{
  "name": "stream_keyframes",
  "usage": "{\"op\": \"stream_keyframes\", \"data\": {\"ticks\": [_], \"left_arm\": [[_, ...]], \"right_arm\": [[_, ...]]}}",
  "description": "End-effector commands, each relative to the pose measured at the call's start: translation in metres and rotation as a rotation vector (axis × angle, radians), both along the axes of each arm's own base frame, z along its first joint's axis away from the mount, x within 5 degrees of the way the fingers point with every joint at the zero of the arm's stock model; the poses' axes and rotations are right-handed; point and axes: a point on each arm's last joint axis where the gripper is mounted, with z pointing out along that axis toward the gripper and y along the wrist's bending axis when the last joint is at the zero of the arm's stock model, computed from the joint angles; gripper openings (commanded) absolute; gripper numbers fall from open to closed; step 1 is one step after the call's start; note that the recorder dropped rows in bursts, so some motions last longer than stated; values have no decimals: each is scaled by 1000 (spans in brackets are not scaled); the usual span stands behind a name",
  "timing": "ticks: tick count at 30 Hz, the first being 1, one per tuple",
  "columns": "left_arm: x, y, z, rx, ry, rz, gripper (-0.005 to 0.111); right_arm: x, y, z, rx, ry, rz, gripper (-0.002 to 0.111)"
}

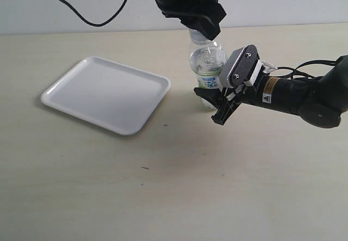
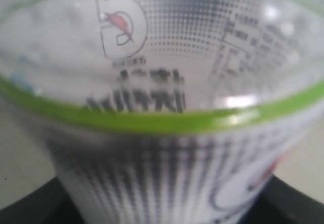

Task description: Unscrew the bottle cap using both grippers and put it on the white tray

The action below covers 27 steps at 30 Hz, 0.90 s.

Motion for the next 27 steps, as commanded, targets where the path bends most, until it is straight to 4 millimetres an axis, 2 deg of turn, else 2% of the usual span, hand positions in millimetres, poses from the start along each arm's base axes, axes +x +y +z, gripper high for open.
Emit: {"op": "stream_keyframes", "data": {"ticks": [1, 12, 20, 27], "left_arm": [[-5, -3, 1, -14, 29, -12, 50], [-5, -2, 15, -51, -48, -17, 51], [-6, 0, 21, -48, -113, -82, 51], [-10, 2, 32, -50, -167, -130, 64]], "right_arm": [[-2, -4, -11, -44, 82, -39, 0], [-2, -4, -11, -44, 82, -39, 0], [-2, -4, -11, -45, 82, -37, 0], [-2, -4, -11, -44, 82, -39, 0]]}}
